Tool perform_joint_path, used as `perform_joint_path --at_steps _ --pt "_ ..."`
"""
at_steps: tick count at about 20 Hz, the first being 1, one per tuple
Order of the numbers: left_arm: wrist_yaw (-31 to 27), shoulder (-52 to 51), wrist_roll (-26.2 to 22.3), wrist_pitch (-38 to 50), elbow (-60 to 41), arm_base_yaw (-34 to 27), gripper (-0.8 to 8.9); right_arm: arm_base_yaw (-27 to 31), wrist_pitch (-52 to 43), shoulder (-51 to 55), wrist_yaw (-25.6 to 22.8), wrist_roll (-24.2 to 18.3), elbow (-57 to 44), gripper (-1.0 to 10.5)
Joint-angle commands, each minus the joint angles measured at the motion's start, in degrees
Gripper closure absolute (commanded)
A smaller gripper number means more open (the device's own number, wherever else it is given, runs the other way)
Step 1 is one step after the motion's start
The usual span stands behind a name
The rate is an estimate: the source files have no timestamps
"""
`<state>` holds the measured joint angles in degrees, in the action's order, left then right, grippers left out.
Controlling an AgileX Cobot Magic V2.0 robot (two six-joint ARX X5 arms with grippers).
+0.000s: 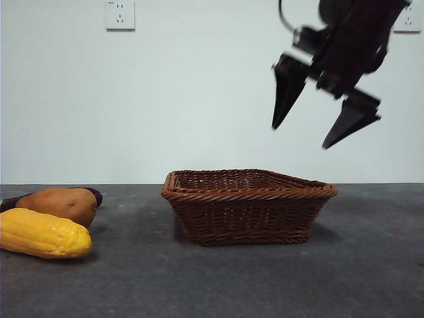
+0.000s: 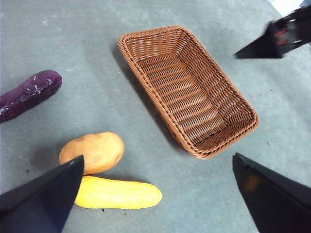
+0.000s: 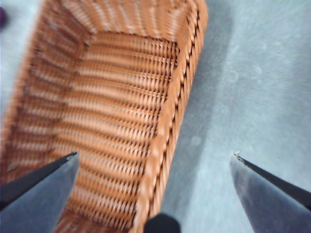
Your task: Help me put the vegetables on the table into the basket
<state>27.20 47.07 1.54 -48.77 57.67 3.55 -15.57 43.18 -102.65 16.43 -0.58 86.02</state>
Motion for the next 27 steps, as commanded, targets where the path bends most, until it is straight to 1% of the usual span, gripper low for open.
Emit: perform_joint_path --at_steps 1,4,8,11,13,16,18,21,22,25,27 --pt "0.13 0.35 0.33 0.39 0.28 0.13 1.49 -0.68 -1.75 -3.19 -1.31 0.59 0.66 2.9" --pt "-0.2 1.18 0.35 0.42 0.28 0.13 1.49 -1.33 -4.17 -6.47 -2.84 1.66 0.66 2.9" --pt "-0.22 2.25 0.33 0.37 0.28 0.13 1.49 -1.36 -5.86 -10.16 -3.67 2.05 0.66 2.9" --pt "-0.22 2.45 0.33 0.48 0.28 0.13 1.49 -1.36 -6.86 -11.37 -3.85 2.1 0.66 4.1" --pt "-0.24 2.64 0.31 0.63 0.28 0.13 1.49 -1.38 -7.15 -11.72 -3.85 2.99 0.66 4.2" --pt "-0.24 3.08 0.33 0.42 0.28 0.13 1.49 -1.73 -7.41 -12.31 -3.82 5.57 0.66 4.4" --pt "-0.24 3.32 0.33 0.33 0.28 0.13 1.49 -2.21 -7.65 -12.83 -3.82 5.99 0.66 5.1" --pt "-0.24 3.54 0.33 0.37 0.28 0.13 1.49 -2.89 -8.5 -13.49 -3.78 6.58 0.66 5.1" --pt "-0.24 3.56 0.33 0.35 0.28 0.13 1.49 -3.23 -8.9 -13.49 -3.96 6.69 0.66 5.4" --pt "-0.24 3.67 0.33 0.33 0.28 0.13 1.49 -3.63 -9.33 -13.51 -3.93 6.84 0.66 8.0" --pt "-0.22 3.67 0.33 0.09 0.28 0.13 1.49 -3.98 -9.09 -13.55 -3.96 7.65 0.61 8.0"
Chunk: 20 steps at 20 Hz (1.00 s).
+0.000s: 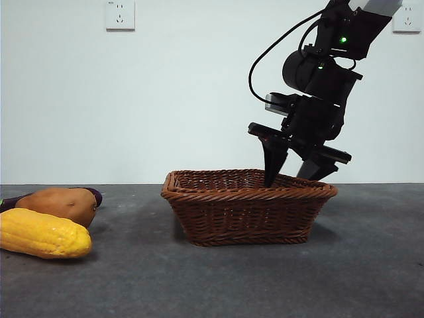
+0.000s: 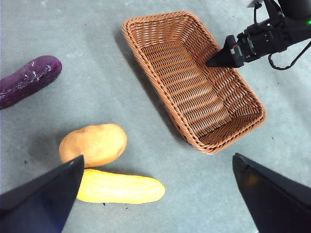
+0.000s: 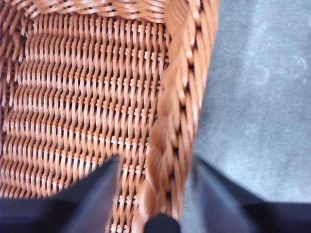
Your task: Help me put the vegetables on the table into the basket
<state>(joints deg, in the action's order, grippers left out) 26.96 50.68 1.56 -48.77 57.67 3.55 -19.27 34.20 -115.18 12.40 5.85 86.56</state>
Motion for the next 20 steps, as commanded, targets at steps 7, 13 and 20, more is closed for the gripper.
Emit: perform_joint_path --at_steps 7,13,20 --pt "0.0 0.07 0.33 -1.44 0.28 0.13 1.49 -0.28 0.13 -1.03 0.52 2.01 0.07 9.6" --pt "-5.03 0.96 4.07 -4.33 0.28 0.13 1.54 -0.26 -0.24 8.26 1.07 2.67 0.42 9.6" --pt "-8.92 12.96 15.85 -5.75 0.28 4.66 1.54 -0.2 2.58 32.61 1.05 -0.33 0.44 9.6"
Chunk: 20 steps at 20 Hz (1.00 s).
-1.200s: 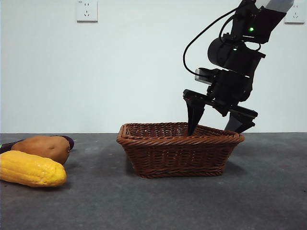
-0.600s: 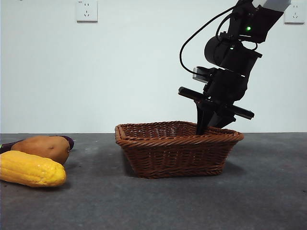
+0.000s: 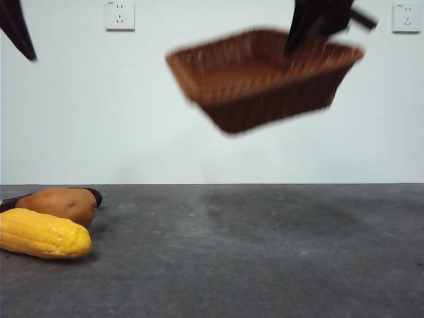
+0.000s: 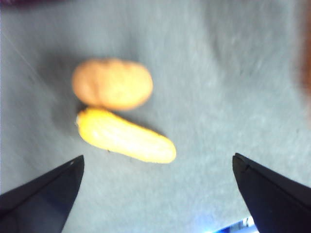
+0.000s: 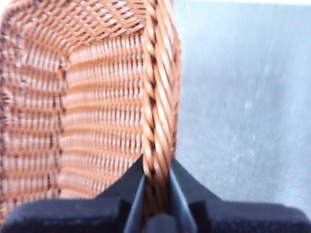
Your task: Help me put the vegetables on the table into the basket
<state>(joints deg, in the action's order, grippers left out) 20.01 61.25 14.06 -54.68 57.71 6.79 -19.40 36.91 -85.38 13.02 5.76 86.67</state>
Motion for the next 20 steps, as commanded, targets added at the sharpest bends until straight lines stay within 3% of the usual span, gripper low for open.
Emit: perform_joint_path --at_steps 1,6,10,14,20 --pt "-4.96 4.83 5.01 0.15 0.24 2.75 1.54 -0.07 0.9 5.9 0.44 -0.35 0.33 9.6" --pt "-11.04 14.78 13.73 0.9 0.24 7.17 1.54 -0.09 5.29 15.5 0.48 -2.01 0.33 9.6" --pt "-11.06 20.11 20.17 4.48 0.24 10.1 1.54 -0.09 9.33 19.34 0.48 -3.52 0.33 9.6" --pt "-13.14 23.87 24.61 5.53 0.24 12.44 1.54 -0.09 12.79 20.83 1.07 -5.03 0.33 9.6" --pt "-15.78 27.89 27.26 6.91 0.24 13.03 1.54 -0.09 15.28 21.92 2.64 -6.73 0.33 9.6"
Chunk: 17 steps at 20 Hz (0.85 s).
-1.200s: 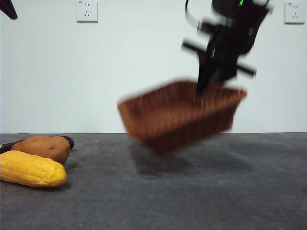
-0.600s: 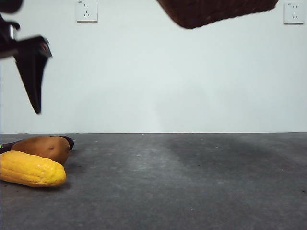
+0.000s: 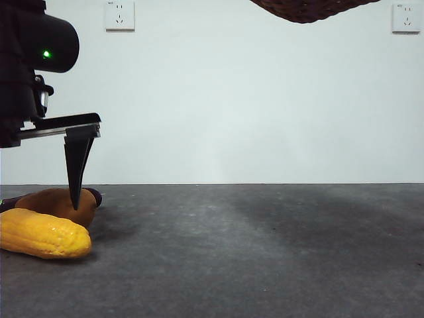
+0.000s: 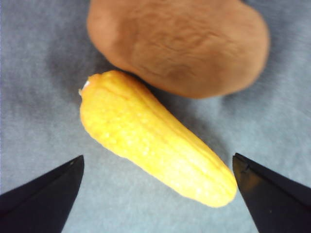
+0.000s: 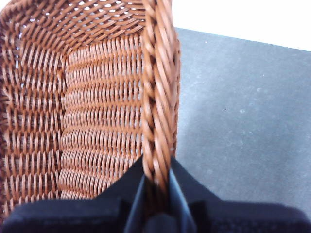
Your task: Help me put the vegetables on the table into the basket
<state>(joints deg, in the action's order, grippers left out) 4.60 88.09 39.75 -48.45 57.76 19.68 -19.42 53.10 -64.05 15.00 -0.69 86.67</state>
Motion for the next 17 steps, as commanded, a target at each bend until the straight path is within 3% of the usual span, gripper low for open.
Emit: perform_joint_path --at_steps 1,9,10,13,17 --pt "-0.37 1.62 2.01 0.98 0.2 0.13 1.54 -0.07 -0.79 0.63 0.98 -0.72 0.33 9.6" --pt "-2.54 4.72 3.76 1.55 0.2 1.42 1.63 -0.07 -0.44 0.96 3.26 -2.08 0.33 9.6" --pt "-3.15 4.72 3.78 1.57 0.2 1.4 2.16 -0.07 -0.44 0.96 3.56 -2.08 0.33 9.6" --pt "-3.13 4.72 3.74 1.64 0.2 1.4 5.1 -0.07 -0.31 0.96 3.67 -2.23 0.33 9.6" --pt "-3.08 4.72 3.72 1.6 0.2 2.25 6.72 -0.07 -0.31 0.96 3.67 -2.4 0.33 9.6"
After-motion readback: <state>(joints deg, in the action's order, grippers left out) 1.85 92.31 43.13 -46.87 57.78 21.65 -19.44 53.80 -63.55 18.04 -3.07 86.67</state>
